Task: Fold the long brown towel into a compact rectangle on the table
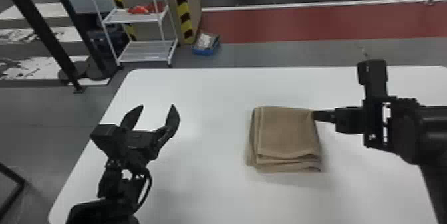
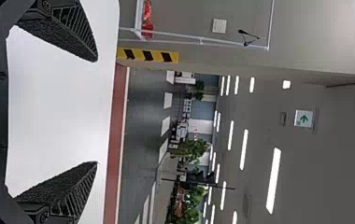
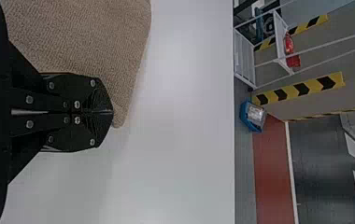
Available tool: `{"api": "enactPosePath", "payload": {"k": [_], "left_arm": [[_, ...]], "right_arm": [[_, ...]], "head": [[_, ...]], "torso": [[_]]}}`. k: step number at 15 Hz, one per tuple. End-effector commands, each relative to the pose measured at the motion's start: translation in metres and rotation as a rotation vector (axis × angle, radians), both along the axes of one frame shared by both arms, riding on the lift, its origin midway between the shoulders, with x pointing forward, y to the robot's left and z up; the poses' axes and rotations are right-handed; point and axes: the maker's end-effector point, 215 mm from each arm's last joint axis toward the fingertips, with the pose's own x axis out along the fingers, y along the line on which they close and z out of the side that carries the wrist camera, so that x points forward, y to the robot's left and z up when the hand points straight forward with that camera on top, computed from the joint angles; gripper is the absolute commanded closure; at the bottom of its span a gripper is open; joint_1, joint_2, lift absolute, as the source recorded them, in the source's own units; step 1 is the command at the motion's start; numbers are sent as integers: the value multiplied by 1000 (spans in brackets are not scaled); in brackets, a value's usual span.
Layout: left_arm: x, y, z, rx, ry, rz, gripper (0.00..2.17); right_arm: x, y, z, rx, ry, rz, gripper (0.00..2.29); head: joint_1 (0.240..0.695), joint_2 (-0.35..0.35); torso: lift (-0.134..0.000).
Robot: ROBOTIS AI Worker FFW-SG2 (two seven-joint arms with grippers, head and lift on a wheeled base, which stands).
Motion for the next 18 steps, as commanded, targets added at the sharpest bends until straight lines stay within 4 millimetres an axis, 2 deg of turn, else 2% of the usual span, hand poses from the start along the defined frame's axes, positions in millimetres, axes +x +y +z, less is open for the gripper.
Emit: {"api": "enactPosePath", "payload": {"k": [1,2,3,5,7,8,9,12,15,17,18], "left_arm": [[1,-2,-1,-5,0,-2,90],[1,-2,0,-6,-3,-2,90],[1,-2,0,-7,0,-2,90],[2,-2,2,-6,-6,-2,90],[3,-8,5,-6,-12,-13,90],[2,-12,5,-6,-12,-20,90],[1,-17,9,-9,-24,-29,90],[1,-37,26,-27,-68,-63,90],[0,-50,55,-24,-116,-70,90],[-2,-49,73,-6,-146,-46,90],[-6,-48,74,-8,-147,-36,90]], "right_arm": [[1,0,0,-4,-6,-2,2159],[-4,-9,-5,0,-2,-23,2159],[-6,-24,5,-1,-22,-61,2138],[-13,-45,36,-21,-106,-113,1622],[-34,-58,60,-44,-183,-141,83],[-39,-63,71,-65,-229,-158,-2],[-47,-71,72,-113,-257,-180,-2],[-72,-100,54,-207,-284,-279,46],[-99,-127,30,-293,-284,-387,46],[-115,-123,12,-305,-242,-384,46],[-122,-118,6,-296,-236,-381,46]], "head": [[695,131],[695,131],[695,131],[695,114],[695,94],[695,87],[695,79],[695,39],[695,-18],[695,-40],[695,-44]], "torso": [[-123],[-123],[-123],[-123],[-123],[-123],[-123],[-123],[-123],[-123],[-123]]}}
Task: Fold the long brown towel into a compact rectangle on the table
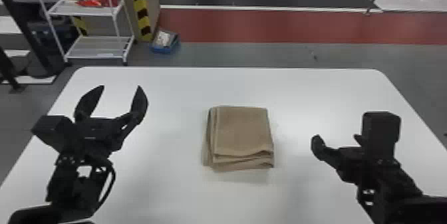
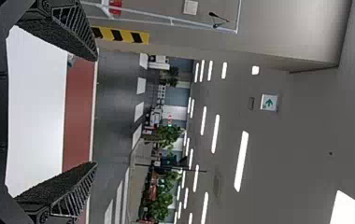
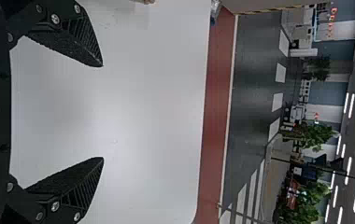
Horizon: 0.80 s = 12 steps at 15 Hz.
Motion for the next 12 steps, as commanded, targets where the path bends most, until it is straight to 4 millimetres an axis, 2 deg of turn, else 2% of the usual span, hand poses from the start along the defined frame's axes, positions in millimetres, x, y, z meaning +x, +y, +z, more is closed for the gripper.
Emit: {"api": "enactPosePath", "payload": {"k": [1,2,4,6,8,9,12], "left_arm": [[-8,-2,12,-2,-27,21,87],[-12,0,15,-4,-42,42,87],[-19,5,16,-14,-57,75,87],[-24,10,15,-16,-61,96,87],[-33,16,20,-13,-74,121,87],[-41,19,22,-9,-83,138,87],[-55,27,8,3,-54,153,87]], "right_arm": [[-21,14,-18,34,20,1,43],[-32,17,-27,43,37,-22,43],[-50,29,-30,75,2,-9,49],[-62,33,-32,97,-14,-9,66],[-70,33,-26,95,-63,-13,70],[-71,35,-15,102,-116,-10,63],[-68,36,6,136,-246,-5,60]], "head": [[695,-42],[695,-42],[695,-28],[695,-14],[695,3],[695,6],[695,24]], "torso": [[-123],[-123],[-123],[-123],[-123],[-123],[-123]]}}
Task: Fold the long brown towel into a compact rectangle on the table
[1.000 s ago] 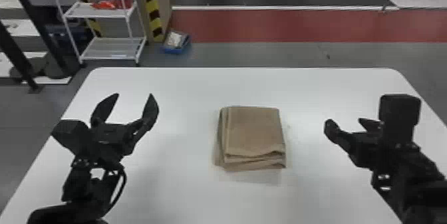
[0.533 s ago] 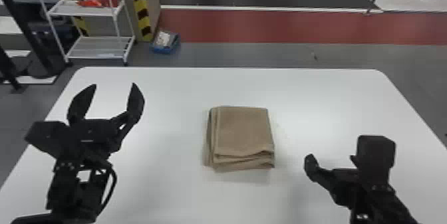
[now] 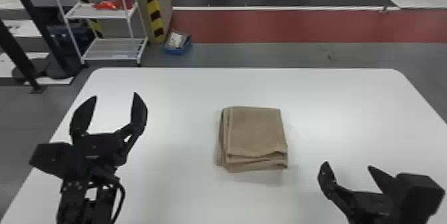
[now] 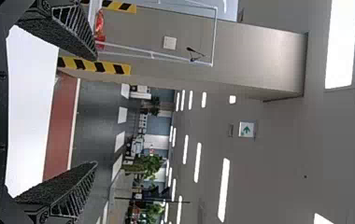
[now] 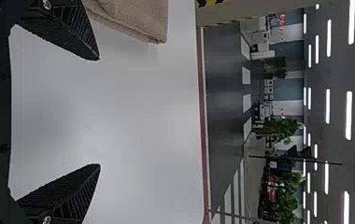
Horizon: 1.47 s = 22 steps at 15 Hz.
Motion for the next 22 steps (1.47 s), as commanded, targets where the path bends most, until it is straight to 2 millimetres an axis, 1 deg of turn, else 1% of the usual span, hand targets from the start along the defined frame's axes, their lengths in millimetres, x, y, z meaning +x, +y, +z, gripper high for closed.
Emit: {"api": "enactPosePath", "payload": {"k": [1,2,3,7,8,9,11,13,16,22], "left_arm": [[-8,7,-8,-5,14,14,87],[-11,7,-12,-4,20,13,87],[-19,7,-10,-2,4,15,87],[-31,11,-21,17,25,22,87],[-34,13,-24,23,33,26,87],[-38,19,-26,28,41,37,90],[-40,25,-35,36,81,40,90],[-38,32,-54,42,171,42,87],[-45,39,-44,55,163,54,87],[-48,39,-46,67,169,60,87]], "right_arm": [[3,0,32,12,-144,4,53],[2,-2,52,10,-218,3,53],[1,-2,56,10,-229,4,53],[2,0,61,12,-245,7,56],[3,2,66,13,-259,8,60],[3,4,71,15,-274,12,60],[4,7,72,16,-278,19,63],[4,12,73,20,-283,29,66],[4,15,75,23,-286,32,70],[4,19,74,28,-284,39,73]], "head": [[695,26],[695,30],[695,34],[695,35],[695,37],[695,39],[695,50],[695,67],[695,86],[695,106]], "torso": [[-123],[-123],[-123],[-123],[-123],[-123],[-123],[-123],[-123],[-123]]}}
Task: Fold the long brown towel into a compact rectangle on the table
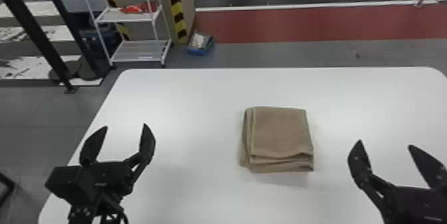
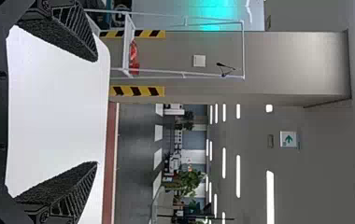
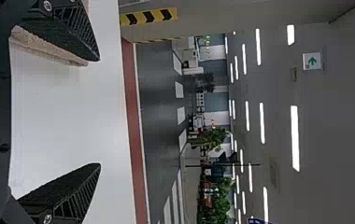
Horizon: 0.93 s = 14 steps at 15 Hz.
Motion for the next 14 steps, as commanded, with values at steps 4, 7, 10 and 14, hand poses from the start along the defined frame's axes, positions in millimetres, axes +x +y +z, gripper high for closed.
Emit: {"api": "enactPosePath", "payload": {"k": [4,7,10,14], "left_arm": [[0,1,1,-3,-2,3,87],[0,2,1,-3,-2,4,90],[0,2,0,-4,0,4,90],[0,2,-1,-4,1,4,90]], "right_arm": [[0,1,0,-1,0,2,76],[0,2,0,-2,0,6,83],[-1,2,-2,-2,8,8,83],[-1,2,-2,-2,8,10,83]], "head": [[695,107],[695,108],[695,110],[695,111]], "torso": [[-123],[-123],[-123],[-123]]}}
